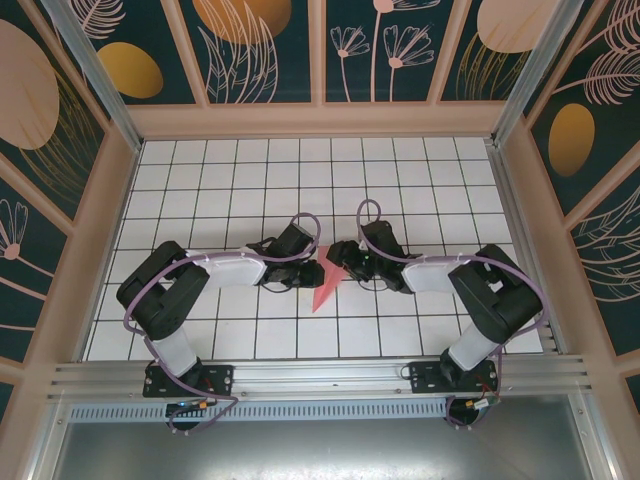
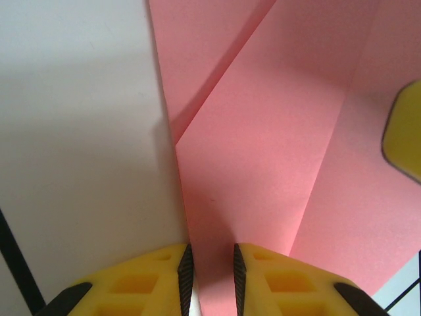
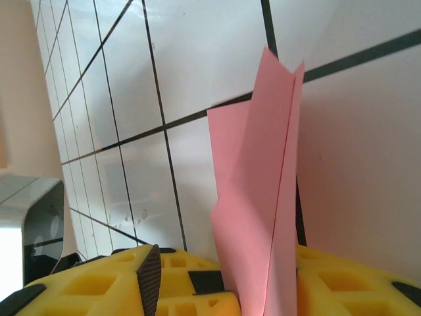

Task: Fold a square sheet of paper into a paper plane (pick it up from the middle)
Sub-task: Turn over the paper at the center of the table.

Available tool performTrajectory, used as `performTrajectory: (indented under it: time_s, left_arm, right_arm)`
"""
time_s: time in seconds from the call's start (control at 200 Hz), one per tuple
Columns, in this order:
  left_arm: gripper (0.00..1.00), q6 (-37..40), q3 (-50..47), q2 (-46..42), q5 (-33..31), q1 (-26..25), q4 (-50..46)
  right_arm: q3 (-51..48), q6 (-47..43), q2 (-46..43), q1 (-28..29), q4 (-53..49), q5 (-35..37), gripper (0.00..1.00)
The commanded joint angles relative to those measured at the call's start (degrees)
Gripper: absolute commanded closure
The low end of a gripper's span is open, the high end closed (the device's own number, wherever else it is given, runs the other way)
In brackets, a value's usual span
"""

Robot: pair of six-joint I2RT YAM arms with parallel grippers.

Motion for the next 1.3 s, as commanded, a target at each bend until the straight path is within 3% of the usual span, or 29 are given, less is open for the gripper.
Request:
performTrajectory:
  time_s: [0.0, 0.44, 0.701, 0.821, 0.896, 1.041, 1.131, 1.206, 1.296]
  left_arm:
    - [0.73, -0.4, -0.8, 1.6, 1.5, -0.6, 1.3]
    - [0.73, -2.0, -2.1, -0.8, 0.6, -0.7, 2.9]
    - [0.7, -4.6, -6.3, -11.7, -6.7, -0.7, 4.9]
    - [0.67, -5.2, -9.6, -20.5, -17.3, -0.7, 3.5]
    - [0.65, -5.4, -11.7, -26.5, -24.1, -0.6, 2.2]
    - [0.6, -7.4, -16.6, -37.7, -32.9, -0.2, 1.8]
    - [0.57, -9.6, -19.9, -43.7, -37.3, 0.0, 1.4]
    - [0.52, -12.0, -22.0, -48.1, -40.8, 0.1, 0.1]
    - [0.5, -13.8, -24.0, -53.0, -44.1, 0.1, -1.7]
  right_arm:
    - [2.0, -2.0, 1.6, 0.3, 1.7, 0.4, 0.51]
    - [1.0, -4.0, 3.4, 1.6, 2.7, 0.6, 0.81]
    - [9.1, -12.3, 0.0, 1.6, -12.4, 4.4, 0.95]
    - [16.4, -18.4, -2.5, 1.7, -27.3, 11.6, 0.96]
    - [22.7, -20.7, -2.7, 1.8, -39.8, 19.8, 0.95]
    - [37.8, -23.3, 2.2, 5.3, -64.8, 44.0, 0.94]
    - [47.0, -21.0, 9.7, 7.0, -78.6, 54.5, 0.95]
    - [52.9, -19.3, 15.5, 8.9, -85.9, 59.3, 0.95]
    - [58.5, -20.7, 21.8, 11.5, -87.6, 58.2, 0.94]
